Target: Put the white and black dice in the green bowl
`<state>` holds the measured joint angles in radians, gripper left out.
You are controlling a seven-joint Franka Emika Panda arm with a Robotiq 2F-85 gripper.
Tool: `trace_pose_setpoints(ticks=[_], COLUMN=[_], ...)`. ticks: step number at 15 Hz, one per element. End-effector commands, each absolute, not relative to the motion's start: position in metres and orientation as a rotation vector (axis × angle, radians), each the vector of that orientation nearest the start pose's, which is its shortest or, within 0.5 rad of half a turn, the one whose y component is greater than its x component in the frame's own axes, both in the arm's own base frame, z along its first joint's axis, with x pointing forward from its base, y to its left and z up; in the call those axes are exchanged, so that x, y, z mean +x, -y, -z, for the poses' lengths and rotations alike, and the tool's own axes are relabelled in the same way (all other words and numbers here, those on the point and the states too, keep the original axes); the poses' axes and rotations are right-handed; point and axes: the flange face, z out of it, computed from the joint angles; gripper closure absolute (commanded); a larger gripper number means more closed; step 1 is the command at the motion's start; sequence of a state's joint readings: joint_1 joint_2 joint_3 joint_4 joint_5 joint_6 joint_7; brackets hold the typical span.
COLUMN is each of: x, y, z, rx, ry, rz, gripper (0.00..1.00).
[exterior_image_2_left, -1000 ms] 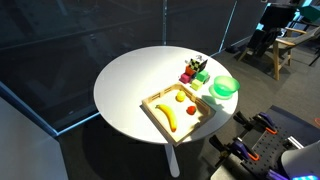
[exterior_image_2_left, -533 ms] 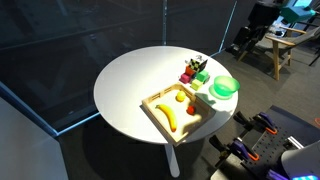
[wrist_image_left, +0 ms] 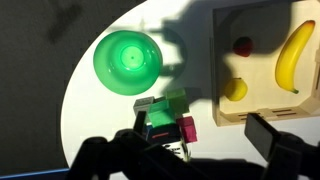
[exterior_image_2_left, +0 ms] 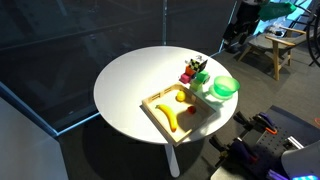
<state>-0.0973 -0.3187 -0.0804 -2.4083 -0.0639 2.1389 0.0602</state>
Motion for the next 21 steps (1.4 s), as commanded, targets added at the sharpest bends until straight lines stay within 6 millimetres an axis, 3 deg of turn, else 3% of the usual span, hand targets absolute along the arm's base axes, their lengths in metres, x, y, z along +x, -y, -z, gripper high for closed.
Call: trace_pose_setpoints(ticks=[1, 13, 21], x=[0.472, 0.545, 0.579], y=[0.096, 0.123, 0.156], z=[-0.439, -0.428, -0.399], rx=[-3.215, -3.227, -3.195], ry=[-0.314, -0.090, -0.095], rz=[0.087, 0.118, 0.083], gripper=[0.00, 0.00, 0.00])
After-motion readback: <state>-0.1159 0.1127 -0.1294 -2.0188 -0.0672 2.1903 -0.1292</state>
